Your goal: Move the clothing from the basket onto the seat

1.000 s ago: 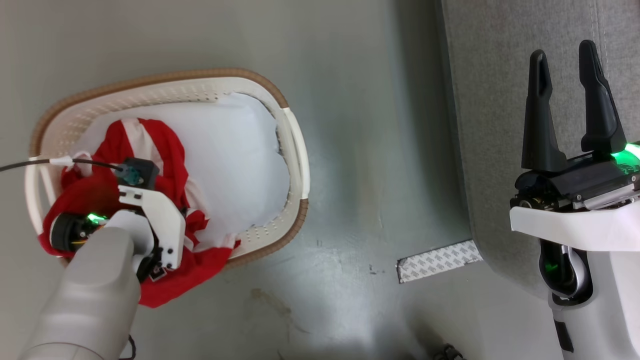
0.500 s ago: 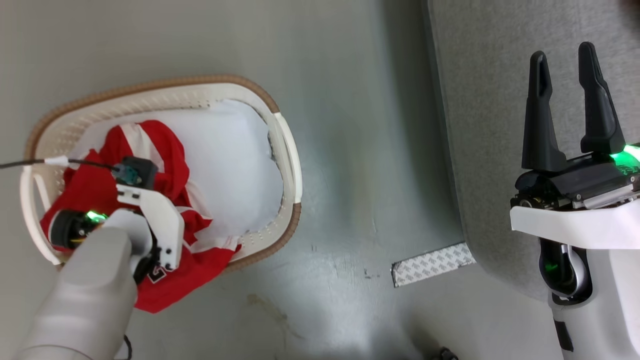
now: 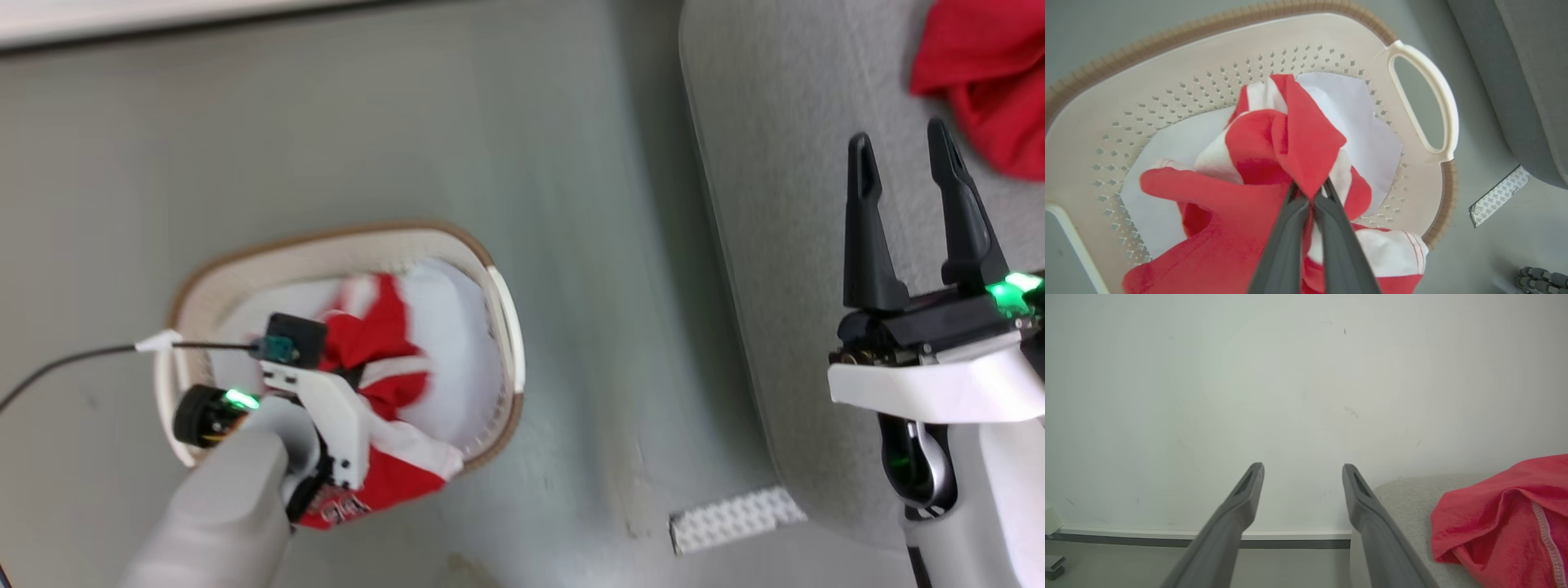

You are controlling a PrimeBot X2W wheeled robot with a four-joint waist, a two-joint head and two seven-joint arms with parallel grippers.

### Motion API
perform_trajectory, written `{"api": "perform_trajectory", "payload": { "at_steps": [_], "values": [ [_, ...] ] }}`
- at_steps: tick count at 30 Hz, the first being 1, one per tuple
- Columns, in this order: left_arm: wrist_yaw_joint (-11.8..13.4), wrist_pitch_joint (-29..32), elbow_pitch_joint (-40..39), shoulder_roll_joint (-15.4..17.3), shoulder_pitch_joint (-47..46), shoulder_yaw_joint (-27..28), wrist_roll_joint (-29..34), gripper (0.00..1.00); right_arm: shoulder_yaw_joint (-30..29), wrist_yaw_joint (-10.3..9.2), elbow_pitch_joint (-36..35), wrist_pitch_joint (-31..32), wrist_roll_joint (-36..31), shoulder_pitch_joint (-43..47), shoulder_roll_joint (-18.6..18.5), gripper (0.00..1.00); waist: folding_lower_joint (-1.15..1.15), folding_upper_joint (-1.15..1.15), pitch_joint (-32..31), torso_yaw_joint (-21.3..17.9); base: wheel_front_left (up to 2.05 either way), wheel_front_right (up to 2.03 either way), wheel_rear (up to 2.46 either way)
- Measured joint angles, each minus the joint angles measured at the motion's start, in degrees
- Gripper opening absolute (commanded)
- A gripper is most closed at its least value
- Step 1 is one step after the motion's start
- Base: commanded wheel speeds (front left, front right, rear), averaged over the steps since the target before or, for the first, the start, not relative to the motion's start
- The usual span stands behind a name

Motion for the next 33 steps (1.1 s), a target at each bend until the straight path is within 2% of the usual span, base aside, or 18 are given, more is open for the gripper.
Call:
{"api": "perform_trajectory", "payload": {
  "at_steps": [8, 14, 21, 33],
  "values": [
    [0.0, -6.81, -3.07, -1.19, 3.22, -2.91, -3.96, 0.0, -0.37, 0.0, 2.11, 0.0, 0.0, 3.88, -2.35, 1.0, -0.01, 0.0, -9.86, 2.31, 0.0, 0.0, 0.0],
    [0.0, -9.33, -6.13, -1.52, 5.09, -4.57, -6.03, 0.0, -0.11, 0.0, 3.61, 0.0, 0.65, 6.83, -3.9, 1.0, -0.01, 0.0, -16.82, 3.97, 0.0, 0.0, 0.0],
    [0.08, -10.81, -10.33, -1.38, 5.65, -3.56, -6.22, 0.0, 0.15, 0.0, 4.74, 0.0, 1.19, 9.44, -4.69, 1.0, -0.02, 0.0, -23.36, 5.63, 0.0, 0.0, 0.0],
    [3.47, -11.14, -25.95, 0.47, 9.0, -0.75, -5.52, 0.0, 1.0, 0.0, 6.47, -0.01, 2.09, 14.15, -5.02, 1.0, -0.01, 0.0, -31.26, 6.83, 0.0, 0.0, 0.0]
  ]
}}
